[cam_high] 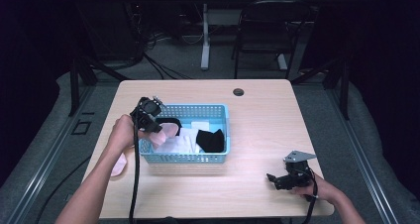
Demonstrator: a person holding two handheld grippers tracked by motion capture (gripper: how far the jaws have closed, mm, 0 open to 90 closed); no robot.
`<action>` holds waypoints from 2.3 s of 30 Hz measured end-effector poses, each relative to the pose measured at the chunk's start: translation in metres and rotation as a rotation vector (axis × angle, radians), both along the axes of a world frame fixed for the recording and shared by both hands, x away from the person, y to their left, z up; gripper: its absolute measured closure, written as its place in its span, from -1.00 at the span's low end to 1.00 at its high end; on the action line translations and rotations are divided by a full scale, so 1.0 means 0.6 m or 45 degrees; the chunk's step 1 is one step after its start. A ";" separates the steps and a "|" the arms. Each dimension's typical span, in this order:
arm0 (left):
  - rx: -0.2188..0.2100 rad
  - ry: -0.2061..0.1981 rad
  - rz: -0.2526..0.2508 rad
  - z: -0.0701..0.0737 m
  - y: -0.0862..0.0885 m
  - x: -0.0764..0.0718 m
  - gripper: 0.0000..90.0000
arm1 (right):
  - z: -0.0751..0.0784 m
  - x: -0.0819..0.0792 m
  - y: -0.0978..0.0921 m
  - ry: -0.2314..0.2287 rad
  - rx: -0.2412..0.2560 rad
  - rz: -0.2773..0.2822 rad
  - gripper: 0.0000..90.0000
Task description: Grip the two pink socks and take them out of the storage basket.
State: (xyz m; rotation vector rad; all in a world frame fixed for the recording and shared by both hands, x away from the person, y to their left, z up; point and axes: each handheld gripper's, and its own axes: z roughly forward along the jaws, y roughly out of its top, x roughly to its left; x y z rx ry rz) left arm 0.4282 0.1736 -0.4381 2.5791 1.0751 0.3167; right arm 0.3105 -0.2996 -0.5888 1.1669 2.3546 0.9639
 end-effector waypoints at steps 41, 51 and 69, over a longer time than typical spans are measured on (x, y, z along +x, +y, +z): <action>-0.072 -0.137 0.159 0.141 0.134 -0.042 0.87 | 0.000 0.000 0.000 0.000 0.002 -0.001 -1.00; -0.075 -0.097 0.279 0.115 0.200 -0.040 0.87 | 0.000 0.000 0.000 0.000 0.002 -0.001 -1.00; -0.083 0.025 0.400 0.012 0.242 -0.012 0.87 | 0.000 0.000 0.000 0.000 0.001 -0.002 -1.00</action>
